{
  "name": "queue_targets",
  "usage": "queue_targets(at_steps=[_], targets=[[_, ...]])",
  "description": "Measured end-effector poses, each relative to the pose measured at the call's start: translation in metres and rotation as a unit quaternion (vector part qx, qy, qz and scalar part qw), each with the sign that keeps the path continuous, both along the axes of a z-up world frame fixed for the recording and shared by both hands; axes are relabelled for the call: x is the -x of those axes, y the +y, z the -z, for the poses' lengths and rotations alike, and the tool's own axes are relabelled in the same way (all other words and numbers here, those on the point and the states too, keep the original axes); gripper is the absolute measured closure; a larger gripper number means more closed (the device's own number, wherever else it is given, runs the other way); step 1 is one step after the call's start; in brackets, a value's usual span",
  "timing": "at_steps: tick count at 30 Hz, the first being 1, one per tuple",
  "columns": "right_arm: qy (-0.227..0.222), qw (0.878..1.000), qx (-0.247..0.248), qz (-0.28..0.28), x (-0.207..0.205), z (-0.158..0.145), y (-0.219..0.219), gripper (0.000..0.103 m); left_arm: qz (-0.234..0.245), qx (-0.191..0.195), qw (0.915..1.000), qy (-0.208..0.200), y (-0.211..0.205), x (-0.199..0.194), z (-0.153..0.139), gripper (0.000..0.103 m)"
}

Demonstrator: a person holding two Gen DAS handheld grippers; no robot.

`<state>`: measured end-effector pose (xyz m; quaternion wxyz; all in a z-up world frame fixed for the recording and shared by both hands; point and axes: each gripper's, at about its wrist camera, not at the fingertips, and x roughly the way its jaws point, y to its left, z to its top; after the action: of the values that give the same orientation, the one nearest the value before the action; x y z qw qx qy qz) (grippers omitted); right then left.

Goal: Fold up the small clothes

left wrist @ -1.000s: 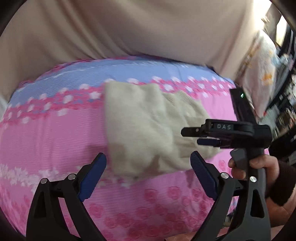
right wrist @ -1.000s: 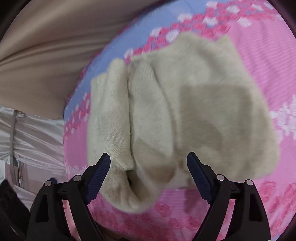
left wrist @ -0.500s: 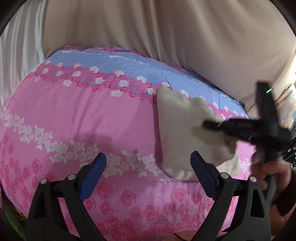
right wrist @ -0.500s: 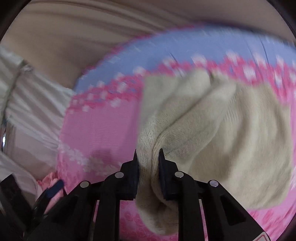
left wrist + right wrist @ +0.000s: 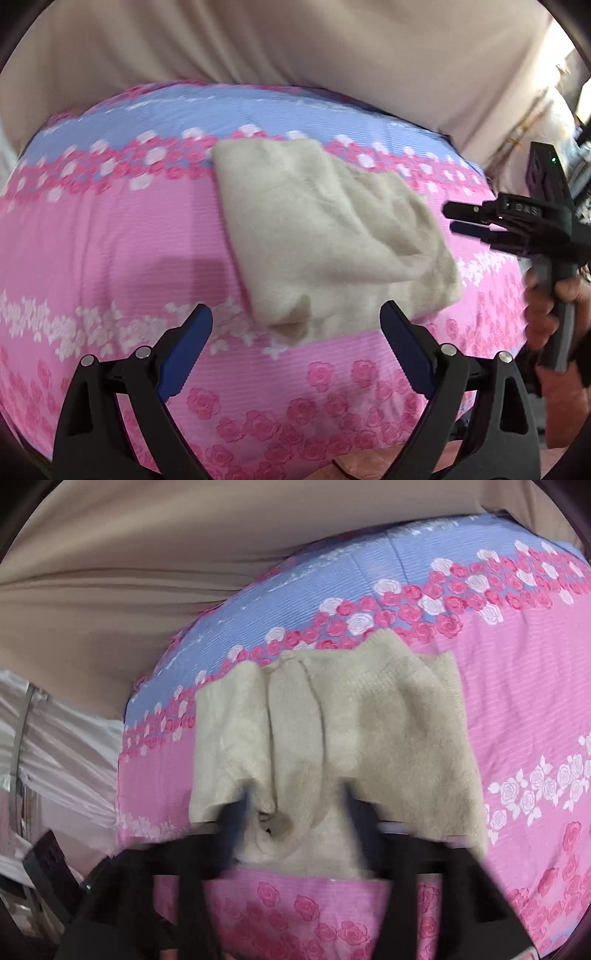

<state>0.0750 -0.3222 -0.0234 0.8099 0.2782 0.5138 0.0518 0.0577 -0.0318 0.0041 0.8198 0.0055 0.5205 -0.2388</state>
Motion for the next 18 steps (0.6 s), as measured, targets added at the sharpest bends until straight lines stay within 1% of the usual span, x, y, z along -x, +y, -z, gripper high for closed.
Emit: queue_targets(at_steps=[1, 2, 4, 6, 7, 10, 12, 15, 16, 17, 18], targets=[[0.005, 1.0, 0.0, -0.008, 0.0, 0.006, 0.004, 0.022, 0.006, -0.003, 1.0, 0.0, -0.003, -0.001, 0.001, 0.013], [0.022, 1.0, -0.014, -0.014, 0.001, 0.016, 0.006, 0.023, 0.011, -0.005, 0.9999, 0.0, -0.005, -0.002, 0.002, 0.013], [0.044, 0.999, -0.031, 0.003, -0.002, 0.025, 0.004, 0.023, 0.021, -0.008, 0.9997, 0.0, -0.014, -0.006, 0.004, 0.013], [0.034, 0.998, -0.043, 0.028, -0.001, 0.025, 0.0, 0.023, 0.035, -0.003, 0.9994, -0.006, -0.024, -0.011, 0.0, 0.013], [0.031, 0.998, -0.053, 0.028, 0.002, 0.024, -0.002, 0.023, 0.036, 0.006, 0.9993, -0.007, -0.028, -0.014, -0.004, 0.013], [0.037, 0.996, -0.077, 0.024, 0.009, 0.028, -0.002, 0.023, 0.012, 0.034, 0.9993, 0.0, -0.031, -0.029, -0.01, 0.012], [0.051, 0.995, -0.085, 0.022, 0.008, 0.037, 0.003, 0.023, -0.002, 0.033, 0.9994, 0.008, -0.03, -0.036, -0.008, 0.012], [0.072, 0.993, -0.096, 0.011, -0.002, 0.052, 0.021, 0.023, -0.037, 0.037, 0.9986, 0.008, -0.011, -0.042, -0.009, 0.012], [0.074, 0.992, -0.101, 0.009, -0.007, 0.055, 0.029, 0.03, -0.051, 0.044, 0.9977, 0.008, 0.001, -0.043, -0.011, 0.012], [0.073, 0.991, -0.11, -0.001, -0.016, 0.059, 0.04, 0.043, -0.062, 0.048, 0.9969, 0.009, 0.011, -0.044, -0.012, 0.012], [0.079, 0.99, -0.117, -0.013, -0.024, 0.062, 0.052, 0.086, -0.079, 0.05, 0.9955, 0.008, 0.027, -0.044, -0.013, 0.012]])
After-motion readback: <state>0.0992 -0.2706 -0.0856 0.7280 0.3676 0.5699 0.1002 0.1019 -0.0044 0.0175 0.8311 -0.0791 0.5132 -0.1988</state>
